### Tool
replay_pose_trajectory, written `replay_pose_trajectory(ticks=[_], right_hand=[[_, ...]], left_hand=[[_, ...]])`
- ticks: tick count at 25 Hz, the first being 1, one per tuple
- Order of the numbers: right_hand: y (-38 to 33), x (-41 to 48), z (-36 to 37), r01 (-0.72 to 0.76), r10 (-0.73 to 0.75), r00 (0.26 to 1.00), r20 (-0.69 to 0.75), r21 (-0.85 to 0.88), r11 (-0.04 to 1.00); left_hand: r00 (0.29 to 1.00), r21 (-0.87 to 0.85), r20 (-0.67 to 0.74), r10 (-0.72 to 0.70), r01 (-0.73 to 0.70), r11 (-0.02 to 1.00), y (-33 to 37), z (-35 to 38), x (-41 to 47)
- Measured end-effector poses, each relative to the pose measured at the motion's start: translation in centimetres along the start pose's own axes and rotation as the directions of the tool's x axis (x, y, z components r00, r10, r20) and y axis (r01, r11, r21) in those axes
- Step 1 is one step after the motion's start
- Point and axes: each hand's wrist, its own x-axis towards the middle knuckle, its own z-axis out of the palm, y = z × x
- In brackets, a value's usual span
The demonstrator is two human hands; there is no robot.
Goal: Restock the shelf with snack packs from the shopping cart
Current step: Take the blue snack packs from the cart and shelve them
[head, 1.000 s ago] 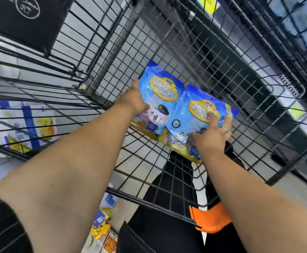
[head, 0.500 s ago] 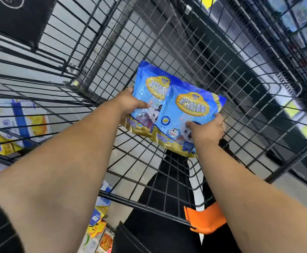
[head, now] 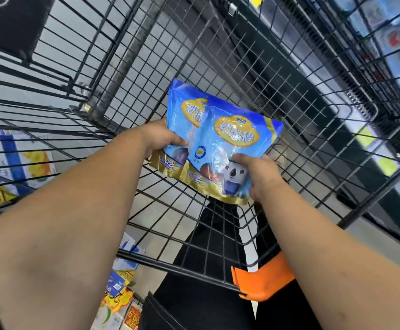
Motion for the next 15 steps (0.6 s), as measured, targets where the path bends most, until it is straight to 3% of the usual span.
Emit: replay_pose_trajectory(ticks=[2,7,12,15], right_hand=[[-0.2,0.0,0.2,-0.051,0.056,0.995,0.088,-0.055,0.997],[-0.5,0.5,-0.5,-0.115,0.118,0.981,0.153,-0.029,0.993],[-2.7,0.5,-1.1,0.098,-0.061,0.977,0.204,-0.173,0.98],[-4.8,-0.2,-1.8,0.25,-0.201,0.945,0.257,-0.174,0.953]], left_hand=[[1.0,-0.02,0.014,-0.017,0.017,1.0,0.2,0.3,0.1],[0.998,-0.068,0.058,-0.031,0.035,0.997,0.3,1.1,0.1],[0.999,-0.143,0.018,0.034,-0.032,0.989,0.9,1.4,-0.6],[0.995,-0.158,-0.005,0.097,-0.097,0.983,1.8,1.1,-1.5]])
